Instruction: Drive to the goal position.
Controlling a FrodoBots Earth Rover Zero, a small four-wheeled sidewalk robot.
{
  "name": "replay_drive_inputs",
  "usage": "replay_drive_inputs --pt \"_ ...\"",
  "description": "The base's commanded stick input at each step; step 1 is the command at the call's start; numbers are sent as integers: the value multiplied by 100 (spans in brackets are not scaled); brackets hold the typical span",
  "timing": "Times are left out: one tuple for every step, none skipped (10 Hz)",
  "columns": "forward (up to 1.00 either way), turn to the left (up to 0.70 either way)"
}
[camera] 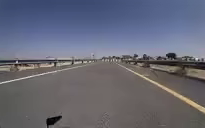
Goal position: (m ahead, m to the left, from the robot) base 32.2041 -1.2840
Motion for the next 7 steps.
replay_drive_inputs --pt "100 0" --pt "100 0" --pt "100 0" --pt "100 0" --pt "100 0" --pt "100 0" --pt "100 0"
